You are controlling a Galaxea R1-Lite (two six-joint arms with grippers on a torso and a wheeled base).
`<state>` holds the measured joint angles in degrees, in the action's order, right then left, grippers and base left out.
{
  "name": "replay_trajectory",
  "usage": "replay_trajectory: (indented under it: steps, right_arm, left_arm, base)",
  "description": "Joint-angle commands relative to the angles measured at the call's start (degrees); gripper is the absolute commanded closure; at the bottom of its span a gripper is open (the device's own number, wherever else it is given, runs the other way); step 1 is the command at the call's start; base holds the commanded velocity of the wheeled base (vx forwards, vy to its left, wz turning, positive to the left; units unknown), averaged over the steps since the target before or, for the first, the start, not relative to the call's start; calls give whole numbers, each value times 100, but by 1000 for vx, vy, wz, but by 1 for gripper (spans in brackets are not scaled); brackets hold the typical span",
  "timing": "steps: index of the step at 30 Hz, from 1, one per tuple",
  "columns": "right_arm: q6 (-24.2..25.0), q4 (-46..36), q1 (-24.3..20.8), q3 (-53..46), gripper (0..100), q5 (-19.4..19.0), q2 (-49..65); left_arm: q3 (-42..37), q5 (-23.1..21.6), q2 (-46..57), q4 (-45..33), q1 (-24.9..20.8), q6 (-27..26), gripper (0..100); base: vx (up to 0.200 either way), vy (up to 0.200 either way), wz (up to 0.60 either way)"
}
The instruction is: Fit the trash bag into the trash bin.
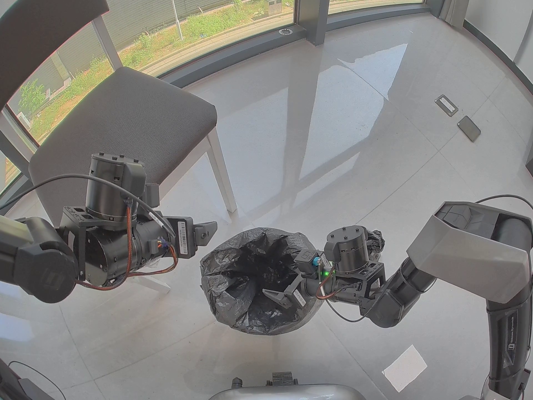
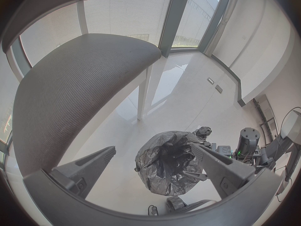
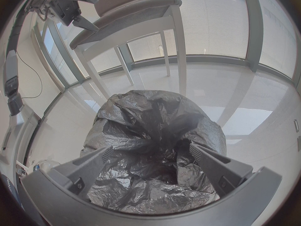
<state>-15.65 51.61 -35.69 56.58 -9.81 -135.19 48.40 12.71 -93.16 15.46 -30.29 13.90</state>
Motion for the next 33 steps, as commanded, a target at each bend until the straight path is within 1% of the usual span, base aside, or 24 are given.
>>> replay_trajectory:
  steps: [1,8,14,20,22,23,24,26,28,29,30,33]
  right_arm:
    - [1,15,-96,29,0,-3,81]
    - [18,42,-140,55,0,-3,380]
    - [97,59,10,46,0,15,810]
    - [106,68,599,-147,0,32,1092]
    - [106,130,836,-296,0,41,1092]
    - [106,130,836,-296,0,41,1092]
    - [80,226,1144,-419,0,41,1092]
    - [45,217,1486,-437,0,41,1074]
    - [10,200,1741,-437,0,41,1039]
    - [10,200,1741,-437,0,41,1039]
    - [-78,182,1996,-437,0,41,933]
    - [-254,191,2207,-437,0,41,775]
  left_arm:
    - [-32,3,-27,1,-47,-1,0]
    - [-23,3,-115,1,-73,8,0]
    - [12,3,-176,71,-82,8,0]
    - [3,29,-150,115,-100,17,0]
    - [-6,38,-132,115,-187,25,0]
    - [-14,38,-123,115,-223,25,0]
    - [-6,38,-123,115,-240,25,0]
    - [21,38,-123,115,-249,17,0]
    - [38,38,-141,115,-240,17,0]
    - [38,38,-141,115,-240,17,0]
    - [38,38,-141,115,-249,25,0]
    - [21,38,-150,115,-249,25,0]
  base:
    - [0,0,0]
    - [0,0,0]
    - [0,0,0]
    - [0,0,0]
    - [0,0,0]
    - [0,0,0]
    - [0,0,0]
    - [0,0,0]
    - [0,0,0]
    - [0,0,0]
    - [0,0,0]
    - [0,0,0]
